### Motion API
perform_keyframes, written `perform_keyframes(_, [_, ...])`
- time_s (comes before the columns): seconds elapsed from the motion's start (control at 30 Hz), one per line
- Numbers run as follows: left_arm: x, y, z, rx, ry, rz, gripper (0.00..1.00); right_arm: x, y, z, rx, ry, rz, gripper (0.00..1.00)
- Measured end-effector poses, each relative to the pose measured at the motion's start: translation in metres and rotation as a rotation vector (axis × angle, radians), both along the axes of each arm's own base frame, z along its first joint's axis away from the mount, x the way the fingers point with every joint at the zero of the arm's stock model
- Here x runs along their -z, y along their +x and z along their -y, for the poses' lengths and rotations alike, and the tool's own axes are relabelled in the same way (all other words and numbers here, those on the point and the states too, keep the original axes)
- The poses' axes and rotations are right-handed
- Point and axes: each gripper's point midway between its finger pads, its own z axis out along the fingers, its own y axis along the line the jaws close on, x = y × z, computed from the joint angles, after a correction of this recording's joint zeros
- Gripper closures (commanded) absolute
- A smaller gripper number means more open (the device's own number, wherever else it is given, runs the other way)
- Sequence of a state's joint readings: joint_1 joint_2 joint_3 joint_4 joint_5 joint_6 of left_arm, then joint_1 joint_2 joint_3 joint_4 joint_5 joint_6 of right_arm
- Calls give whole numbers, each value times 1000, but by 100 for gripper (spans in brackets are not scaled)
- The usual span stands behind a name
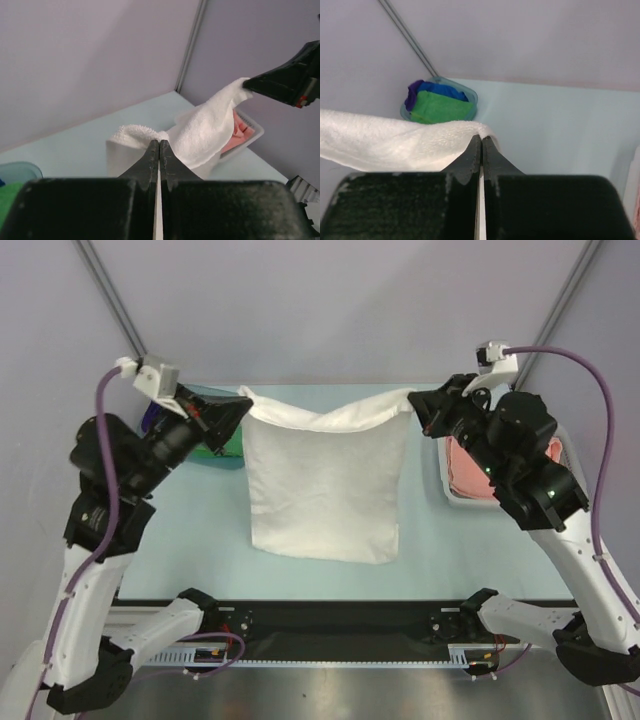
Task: Fold and stack the towels
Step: Flatten out the crumpled towel
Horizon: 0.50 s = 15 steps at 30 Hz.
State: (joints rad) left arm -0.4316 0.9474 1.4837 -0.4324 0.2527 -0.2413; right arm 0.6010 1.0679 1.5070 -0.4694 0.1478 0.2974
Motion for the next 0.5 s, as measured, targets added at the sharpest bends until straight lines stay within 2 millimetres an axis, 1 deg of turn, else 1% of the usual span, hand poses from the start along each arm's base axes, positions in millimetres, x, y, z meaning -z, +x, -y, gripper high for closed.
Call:
perform_keyframes(0.13, [-51, -35, -8, 48, -42, 155, 100, -44, -16, 9, -17, 26, 106, 100])
perform_keyframes(0.2, [-77, -53, -11, 72, -66, 242, 100, -67, -27, 14, -31, 51, 167, 100])
perform_keyframes(0.23, [-91, -63, -13, 86, -79, 286, 100, -75, -32, 16, -38, 61, 191, 100])
perform_keyframes(0.3, [-116, -83, -18, 108, -101, 375, 100, -96, -47, 20, -62, 89, 253, 100])
perform_keyframes(0.43, [-155, -115, -23, 155, -136, 512, 100, -144, -76, 26, -122, 146, 377, 100])
perform_keyframes(0.5, [-166, -125, -23, 178, -143, 557, 100, -162, -87, 28, -141, 167, 430, 100])
